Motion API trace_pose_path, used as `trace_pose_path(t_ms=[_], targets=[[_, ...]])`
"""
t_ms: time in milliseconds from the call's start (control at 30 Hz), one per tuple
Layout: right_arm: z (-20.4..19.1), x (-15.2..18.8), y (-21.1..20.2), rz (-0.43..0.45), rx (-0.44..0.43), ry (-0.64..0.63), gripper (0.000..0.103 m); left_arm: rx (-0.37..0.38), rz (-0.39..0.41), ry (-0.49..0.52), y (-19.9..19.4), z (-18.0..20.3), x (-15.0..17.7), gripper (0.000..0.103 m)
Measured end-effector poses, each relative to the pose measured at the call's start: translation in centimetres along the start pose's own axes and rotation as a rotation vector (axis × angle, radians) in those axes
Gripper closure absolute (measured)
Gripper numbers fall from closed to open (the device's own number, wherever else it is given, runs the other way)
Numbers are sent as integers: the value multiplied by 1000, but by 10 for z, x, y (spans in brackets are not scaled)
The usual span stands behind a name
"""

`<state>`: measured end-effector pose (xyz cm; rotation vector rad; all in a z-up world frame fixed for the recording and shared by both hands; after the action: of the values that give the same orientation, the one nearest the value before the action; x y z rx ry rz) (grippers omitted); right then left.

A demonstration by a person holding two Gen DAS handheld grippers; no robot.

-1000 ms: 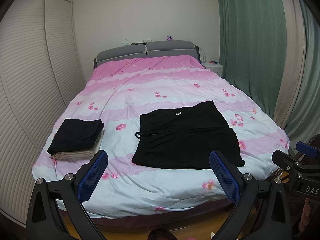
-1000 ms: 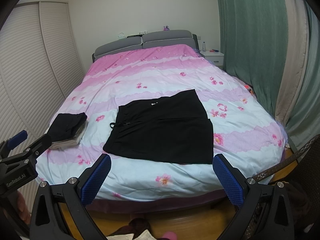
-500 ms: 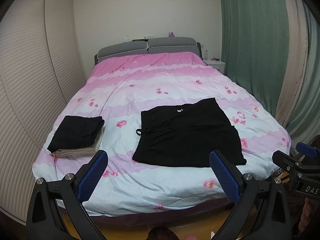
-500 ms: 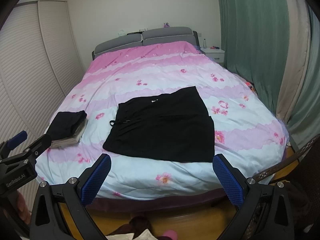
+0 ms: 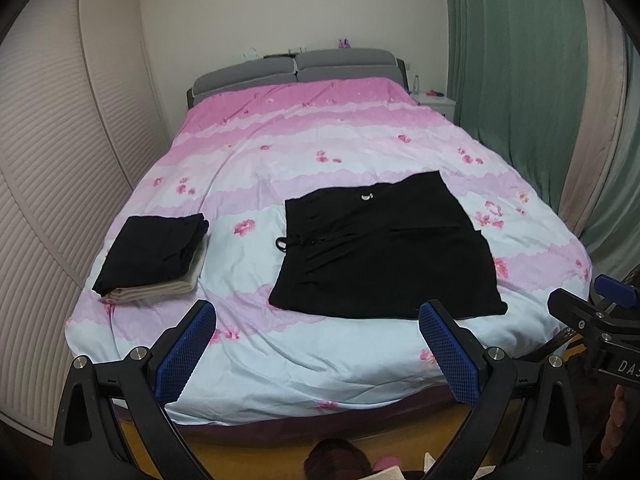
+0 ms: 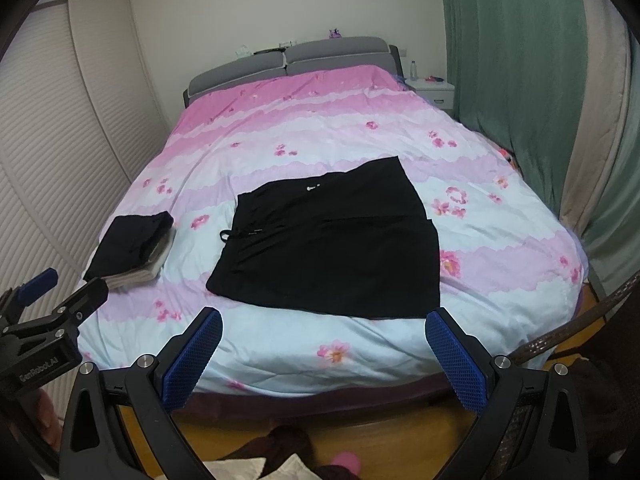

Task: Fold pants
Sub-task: 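Lower both tools to the waistband end of the black pants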

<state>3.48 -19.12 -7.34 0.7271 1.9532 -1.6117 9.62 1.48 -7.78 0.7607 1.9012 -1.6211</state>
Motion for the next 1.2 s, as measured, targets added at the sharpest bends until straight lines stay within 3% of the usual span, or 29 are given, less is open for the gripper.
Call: trace_pose_path(t_ms=[267, 433, 633, 933, 1200], targets=[[-5, -5, 57, -95, -6, 52, 1, 17, -107, 27, 74, -9, -12, 0], [4, -4, 119, -156, 44, 117, 1, 53, -196, 7, 149, -23, -8, 0], [28, 27, 201, -302, 108, 280, 1, 92, -382, -20, 252, -32, 25, 1], [68, 69, 278, -403, 147, 514, 6, 225, -628, -179, 347, -5, 77, 6], [94, 88, 316, -437, 133, 540, 8, 235, -749, -330, 391, 18, 111, 12]])
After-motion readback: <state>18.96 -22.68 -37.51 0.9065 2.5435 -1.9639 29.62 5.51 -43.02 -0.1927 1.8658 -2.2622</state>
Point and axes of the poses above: each gripper's, at about its wrist camera, not at the fingertips, and y roughly the way its jaws point, z to its right, x to its underside, the point moved 8 cm from there along y, roughly the way its jaws point, and after that the axes turned 4 degrees about -x, right-handed, at the moved point
